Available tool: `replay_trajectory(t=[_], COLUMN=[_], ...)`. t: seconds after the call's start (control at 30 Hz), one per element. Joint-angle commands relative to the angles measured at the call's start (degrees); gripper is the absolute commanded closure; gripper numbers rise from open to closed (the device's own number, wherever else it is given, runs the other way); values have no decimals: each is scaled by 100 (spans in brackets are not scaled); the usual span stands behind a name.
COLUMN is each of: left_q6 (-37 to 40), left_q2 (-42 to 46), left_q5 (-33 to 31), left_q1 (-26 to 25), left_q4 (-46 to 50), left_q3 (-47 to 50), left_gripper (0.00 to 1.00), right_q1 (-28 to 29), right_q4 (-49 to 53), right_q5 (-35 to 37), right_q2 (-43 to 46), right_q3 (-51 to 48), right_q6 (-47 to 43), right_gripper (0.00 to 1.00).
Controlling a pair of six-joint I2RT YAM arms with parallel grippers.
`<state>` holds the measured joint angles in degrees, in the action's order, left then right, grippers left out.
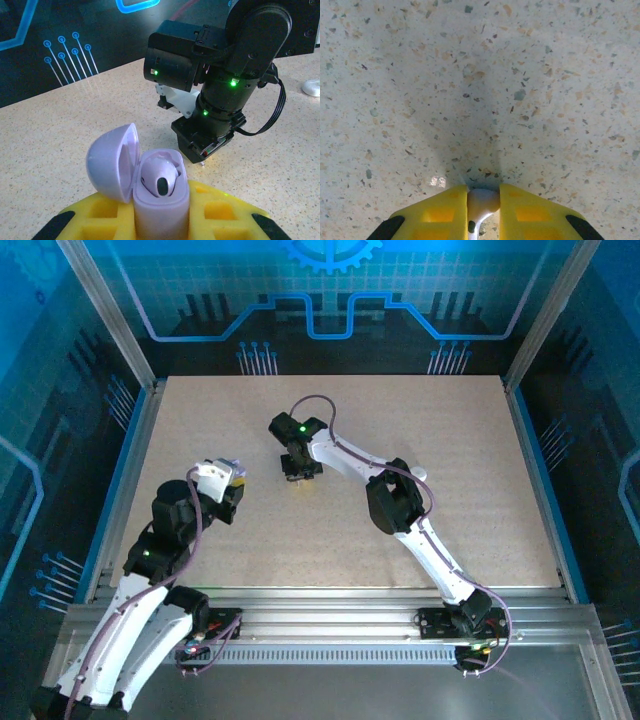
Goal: Insert wireless bluetooth earbuds into charging case
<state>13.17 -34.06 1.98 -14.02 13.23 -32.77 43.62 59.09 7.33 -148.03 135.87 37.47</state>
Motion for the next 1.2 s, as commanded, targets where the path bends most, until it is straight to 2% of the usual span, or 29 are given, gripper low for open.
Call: replay_trajectory(t=[0.0, 0.17, 0.37, 0.5, 0.6, 0.83, 1.17], left_q6=[-189, -419, -785, -1334, -1553, -1264, -882], left_q2=[-93, -304, -697, -1044, -1374, -2210, -2791], left_q5=[204, 363, 895, 1195, 1323, 1450, 1628], left_q1=[44, 38, 31, 3, -228, -981, -1363], left_q4=[-137, -252, -665, -1330, -2029, -3395, -4420], left_q3=[-16, -55, -12, 131, 287, 377, 309], left_gripper=[79, 80, 81, 82, 83, 82, 82], right_q1=[96, 95, 64, 29, 20, 7, 177], right_q4=[69, -490, -1022, -1432, -1646, -2337, -3376], right_q5=[163, 295, 533, 654, 799, 886, 814], right_q2=[134, 1029, 2227, 3105, 3735, 4988, 6083], right_q3=[-173, -1122, -2267, -3072, -3539, -4451, -5329], right_q6=[5, 67, 109, 146, 122, -7, -238], right_gripper=[84, 84, 85, 85, 85, 85, 84])
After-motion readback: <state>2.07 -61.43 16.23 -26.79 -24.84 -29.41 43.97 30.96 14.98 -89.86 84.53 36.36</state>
